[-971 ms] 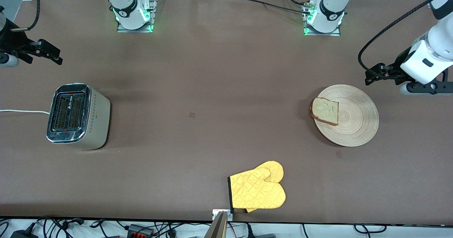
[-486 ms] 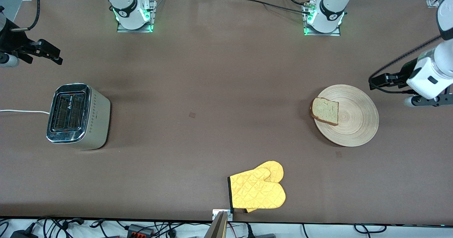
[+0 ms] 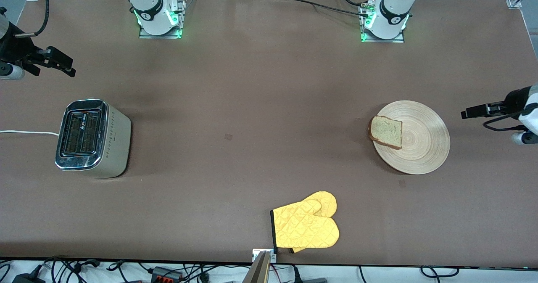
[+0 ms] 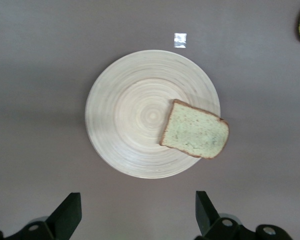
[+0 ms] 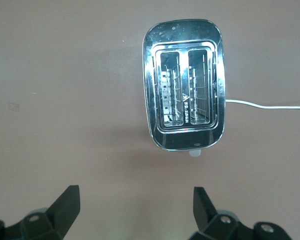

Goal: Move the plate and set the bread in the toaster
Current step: 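Lower the left gripper toward the rim of the wooden plate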

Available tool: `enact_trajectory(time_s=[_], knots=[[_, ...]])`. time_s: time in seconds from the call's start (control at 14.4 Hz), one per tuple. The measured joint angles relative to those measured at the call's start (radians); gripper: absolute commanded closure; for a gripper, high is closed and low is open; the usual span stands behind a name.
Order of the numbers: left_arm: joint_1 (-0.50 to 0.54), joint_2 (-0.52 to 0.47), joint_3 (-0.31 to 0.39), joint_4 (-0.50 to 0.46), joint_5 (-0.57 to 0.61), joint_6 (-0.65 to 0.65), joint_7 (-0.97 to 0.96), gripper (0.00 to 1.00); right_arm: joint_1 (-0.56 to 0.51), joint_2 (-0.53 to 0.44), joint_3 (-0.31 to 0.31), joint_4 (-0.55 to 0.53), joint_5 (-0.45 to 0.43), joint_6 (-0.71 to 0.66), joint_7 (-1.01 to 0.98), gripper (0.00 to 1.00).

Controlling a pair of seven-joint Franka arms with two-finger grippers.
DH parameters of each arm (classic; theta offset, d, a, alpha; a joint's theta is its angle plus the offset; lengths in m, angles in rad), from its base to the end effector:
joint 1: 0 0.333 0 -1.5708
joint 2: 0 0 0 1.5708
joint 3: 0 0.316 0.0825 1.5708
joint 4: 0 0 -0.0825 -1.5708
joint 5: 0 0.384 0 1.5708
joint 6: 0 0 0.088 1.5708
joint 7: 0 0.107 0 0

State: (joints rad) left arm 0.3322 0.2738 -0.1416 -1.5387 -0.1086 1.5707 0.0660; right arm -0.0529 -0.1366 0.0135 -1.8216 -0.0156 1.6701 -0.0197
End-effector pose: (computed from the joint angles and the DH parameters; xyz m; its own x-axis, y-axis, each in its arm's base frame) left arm 0.6064 0.1142 0.4807 0.9670 0.1161 -0.2268 0.1542 -0.9752 0.1585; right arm 0.5156 -0.0214 0.5872 0.9997 -0.0183 -0.0153 -0.0180 -0.9997 0.0170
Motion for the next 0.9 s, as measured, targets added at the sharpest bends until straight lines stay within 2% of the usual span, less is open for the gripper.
enact_trajectory(time_s=[0.35,0.9], knots=[[0.198,0.148,0.003,-0.001,-0.248,-0.002,0.3,0.0,0.003,0.0,0.0,0.0,0.0,0.0,0.0,0.0],[0.408,0.421,0.005,0.0,-0.434,-0.002,0.699,0.0,0.003,0.001,0.0,-0.001,0.0,0.0,0.0,0.0]])
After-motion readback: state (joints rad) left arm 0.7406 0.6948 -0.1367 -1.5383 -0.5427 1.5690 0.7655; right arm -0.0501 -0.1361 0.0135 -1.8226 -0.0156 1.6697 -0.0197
